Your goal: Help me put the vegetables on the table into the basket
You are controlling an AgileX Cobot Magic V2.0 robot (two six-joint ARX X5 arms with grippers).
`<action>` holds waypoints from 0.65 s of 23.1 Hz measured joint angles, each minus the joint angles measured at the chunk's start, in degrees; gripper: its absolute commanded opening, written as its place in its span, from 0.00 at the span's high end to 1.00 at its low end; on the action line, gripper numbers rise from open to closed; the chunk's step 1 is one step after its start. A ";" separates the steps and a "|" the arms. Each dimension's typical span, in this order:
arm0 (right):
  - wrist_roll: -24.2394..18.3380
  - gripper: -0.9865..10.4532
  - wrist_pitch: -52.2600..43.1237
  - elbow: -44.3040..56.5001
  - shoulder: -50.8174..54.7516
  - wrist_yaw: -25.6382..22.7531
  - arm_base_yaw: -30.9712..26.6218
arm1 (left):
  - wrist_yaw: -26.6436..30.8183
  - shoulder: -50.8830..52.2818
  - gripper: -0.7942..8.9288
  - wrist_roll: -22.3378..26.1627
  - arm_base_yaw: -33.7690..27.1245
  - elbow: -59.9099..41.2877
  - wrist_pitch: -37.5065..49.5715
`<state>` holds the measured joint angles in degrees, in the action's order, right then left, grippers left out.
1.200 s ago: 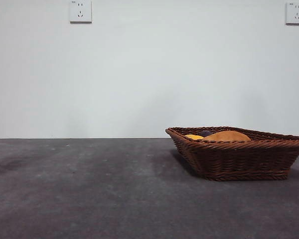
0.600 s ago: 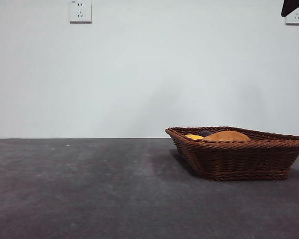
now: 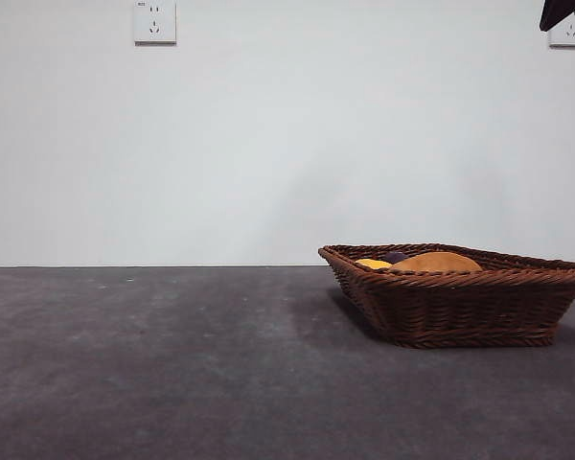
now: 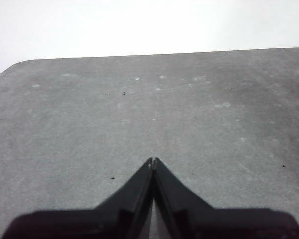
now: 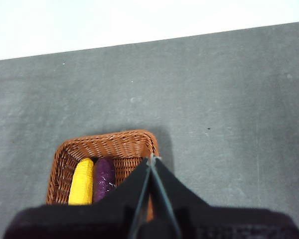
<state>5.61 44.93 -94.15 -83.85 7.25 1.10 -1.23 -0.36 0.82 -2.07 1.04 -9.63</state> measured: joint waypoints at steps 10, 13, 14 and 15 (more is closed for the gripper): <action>0.00 0.91 -0.39 0.00 -0.09 -0.39 0.00 | 0.00 -0.66 0.92 0.00 0.00 0.00 -0.04; -0.02 0.91 -0.26 0.00 -0.04 -3.89 0.00 | 0.00 -0.81 0.92 0.00 0.00 0.00 -0.07; -0.02 0.91 0.15 0.00 0.44 -4.87 0.00 | 0.00 -0.79 0.92 0.00 0.00 0.00 -0.04; -0.02 0.91 0.87 0.11 1.86 -5.42 0.00 | 0.00 -0.81 0.92 0.00 0.00 0.00 -0.04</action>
<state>5.58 45.80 -94.04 -82.00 1.83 1.10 -1.23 -1.17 0.82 -2.07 1.04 -9.67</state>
